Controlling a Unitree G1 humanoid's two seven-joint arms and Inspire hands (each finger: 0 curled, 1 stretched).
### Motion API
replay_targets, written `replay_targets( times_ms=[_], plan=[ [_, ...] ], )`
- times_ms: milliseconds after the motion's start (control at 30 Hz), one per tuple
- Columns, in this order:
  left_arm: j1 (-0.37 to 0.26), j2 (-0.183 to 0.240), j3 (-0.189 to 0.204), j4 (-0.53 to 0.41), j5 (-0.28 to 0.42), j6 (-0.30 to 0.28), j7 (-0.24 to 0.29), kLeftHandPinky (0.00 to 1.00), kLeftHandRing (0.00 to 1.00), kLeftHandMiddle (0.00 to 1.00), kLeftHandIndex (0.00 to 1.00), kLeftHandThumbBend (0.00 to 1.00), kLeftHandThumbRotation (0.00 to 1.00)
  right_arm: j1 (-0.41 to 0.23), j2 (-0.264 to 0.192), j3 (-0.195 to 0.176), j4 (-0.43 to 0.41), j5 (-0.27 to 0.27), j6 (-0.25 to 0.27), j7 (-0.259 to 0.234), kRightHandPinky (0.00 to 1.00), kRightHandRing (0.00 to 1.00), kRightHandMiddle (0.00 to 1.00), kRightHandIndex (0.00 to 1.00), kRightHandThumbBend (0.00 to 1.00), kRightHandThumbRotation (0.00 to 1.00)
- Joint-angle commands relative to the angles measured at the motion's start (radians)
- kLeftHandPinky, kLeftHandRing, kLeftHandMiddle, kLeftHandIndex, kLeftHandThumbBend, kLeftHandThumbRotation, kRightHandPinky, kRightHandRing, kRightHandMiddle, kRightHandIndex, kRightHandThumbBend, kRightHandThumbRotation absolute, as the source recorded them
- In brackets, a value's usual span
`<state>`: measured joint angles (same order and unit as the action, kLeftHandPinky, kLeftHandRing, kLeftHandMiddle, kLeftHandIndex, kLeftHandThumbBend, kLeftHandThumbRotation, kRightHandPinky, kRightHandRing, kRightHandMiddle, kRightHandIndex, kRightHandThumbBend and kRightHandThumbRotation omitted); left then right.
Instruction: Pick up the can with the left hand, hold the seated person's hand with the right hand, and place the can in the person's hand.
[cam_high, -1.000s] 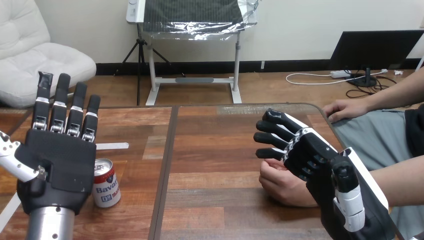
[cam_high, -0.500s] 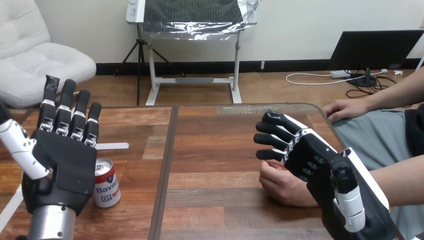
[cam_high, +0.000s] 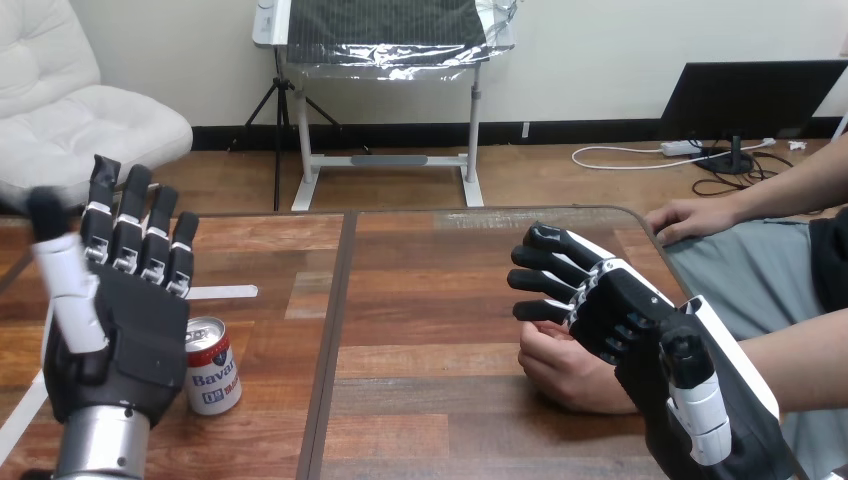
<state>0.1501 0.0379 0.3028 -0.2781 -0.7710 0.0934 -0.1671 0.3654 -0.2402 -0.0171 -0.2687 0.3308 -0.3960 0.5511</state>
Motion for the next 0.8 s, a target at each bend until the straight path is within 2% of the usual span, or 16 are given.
replay_targets(
  times_ms=[0, 167, 467, 600, 667, 767],
  plan=[
    [-0.067, 0.028, 0.002, 0.013, 0.081, -0.037, 0.008, 1.00, 1.00, 1.00, 1.00, 0.85, 0.36, -0.053, -0.003, -0.005, -0.021, 0.005, -0.007, -0.003, 0.78, 0.85, 0.87, 0.88, 0.83, 0.97],
    [-0.070, 0.032, -0.002, 0.021, 0.164, -0.055, 0.026, 1.00, 1.00, 1.00, 1.00, 0.84, 0.33, -0.054, -0.004, -0.005, -0.020, 0.004, -0.007, -0.004, 0.78, 0.85, 0.87, 0.87, 0.83, 0.97],
    [-0.072, 0.063, -0.024, 0.058, 0.432, -0.110, 0.112, 1.00, 1.00, 1.00, 1.00, 0.79, 0.30, -0.055, -0.006, -0.005, -0.025, -0.003, -0.003, -0.008, 0.78, 0.85, 0.87, 0.87, 0.83, 0.97],
    [-0.073, 0.081, -0.038, 0.091, 0.570, -0.161, 0.153, 1.00, 1.00, 1.00, 1.00, 0.78, 0.28, -0.055, -0.008, -0.004, -0.028, -0.008, 0.000, -0.010, 0.78, 0.85, 0.87, 0.87, 0.84, 0.97],
    [-0.077, 0.085, -0.039, 0.114, 0.618, -0.188, 0.167, 1.00, 1.00, 1.00, 1.00, 0.77, 0.26, -0.057, -0.008, -0.004, -0.028, -0.008, 0.001, -0.009, 0.78, 0.85, 0.87, 0.87, 0.84, 0.97],
    [-0.084, 0.085, -0.037, 0.141, 0.648, -0.214, 0.172, 1.00, 1.00, 1.00, 1.00, 0.80, 0.20, -0.059, -0.008, -0.004, -0.027, -0.006, 0.001, -0.008, 0.78, 0.85, 0.87, 0.87, 0.84, 0.97]
  ],
)
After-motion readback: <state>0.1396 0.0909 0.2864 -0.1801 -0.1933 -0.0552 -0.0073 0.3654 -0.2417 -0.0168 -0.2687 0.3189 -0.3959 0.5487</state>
